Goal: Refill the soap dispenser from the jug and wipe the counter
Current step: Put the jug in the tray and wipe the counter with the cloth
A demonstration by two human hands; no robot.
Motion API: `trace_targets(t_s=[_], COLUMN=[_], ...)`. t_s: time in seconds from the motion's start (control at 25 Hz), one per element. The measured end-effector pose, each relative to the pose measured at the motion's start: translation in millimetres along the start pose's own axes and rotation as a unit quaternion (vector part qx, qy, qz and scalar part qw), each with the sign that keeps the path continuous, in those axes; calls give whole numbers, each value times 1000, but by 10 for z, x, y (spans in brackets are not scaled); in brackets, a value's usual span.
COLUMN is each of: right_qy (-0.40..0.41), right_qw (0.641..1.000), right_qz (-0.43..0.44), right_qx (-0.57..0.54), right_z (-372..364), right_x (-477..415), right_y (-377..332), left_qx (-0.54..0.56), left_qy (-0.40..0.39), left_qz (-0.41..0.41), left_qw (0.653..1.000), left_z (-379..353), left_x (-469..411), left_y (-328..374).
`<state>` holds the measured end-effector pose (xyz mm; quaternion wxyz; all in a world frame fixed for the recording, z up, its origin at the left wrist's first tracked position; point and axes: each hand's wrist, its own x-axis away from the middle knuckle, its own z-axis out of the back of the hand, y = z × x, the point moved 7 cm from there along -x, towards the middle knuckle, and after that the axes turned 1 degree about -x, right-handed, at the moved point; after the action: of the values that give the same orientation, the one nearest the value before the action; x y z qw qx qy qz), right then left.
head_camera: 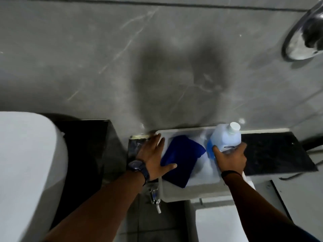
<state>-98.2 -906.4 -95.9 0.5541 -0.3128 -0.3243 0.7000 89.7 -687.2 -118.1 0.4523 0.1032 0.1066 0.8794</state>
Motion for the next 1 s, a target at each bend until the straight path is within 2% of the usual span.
trace_targets(t_s=[0.24, 0.32, 0.4, 0.44, 0.52, 0.6, 0.8, 0.88, 1.0], right_qy=[-27, 26, 114, 120, 20, -98, -169, -224, -221], right_qw=[997, 997, 993, 992, 991, 973, 935, 930, 943], right_qz=[6, 2, -8, -36, -133, -205, -311, -286, -179], right_qx=[-67, -69, -7, 19, 28, 30, -12, -64, -170], right_z=[-364, -301, -240, -280, -562, -844, -1075, -1161, -1055], right_x=[-140, 9, 290, 436, 638, 726, 628, 629, 727], right_y=[161, 118, 59, 41, 77, 109, 278, 194, -181], left_qx=[-16, -21, -23, -23, -20, -8, -9, -2, 16], left_qy=[-41, -48, -52, -55, -62, -57, -5, 8, 37], left_qz=[-20, -21, -16, -14, -13, -21, -48, -60, -70], left_qw=[999, 998, 998, 998, 998, 998, 999, 998, 997], left_z=[-310, -344, -338, -333, -319, -265, -13, 134, 416], left_x=[-130, -112, -123, -136, -150, -137, 59, 165, 369], left_y=[-26, -11, -4, 1, 7, 2, -116, -125, -86])
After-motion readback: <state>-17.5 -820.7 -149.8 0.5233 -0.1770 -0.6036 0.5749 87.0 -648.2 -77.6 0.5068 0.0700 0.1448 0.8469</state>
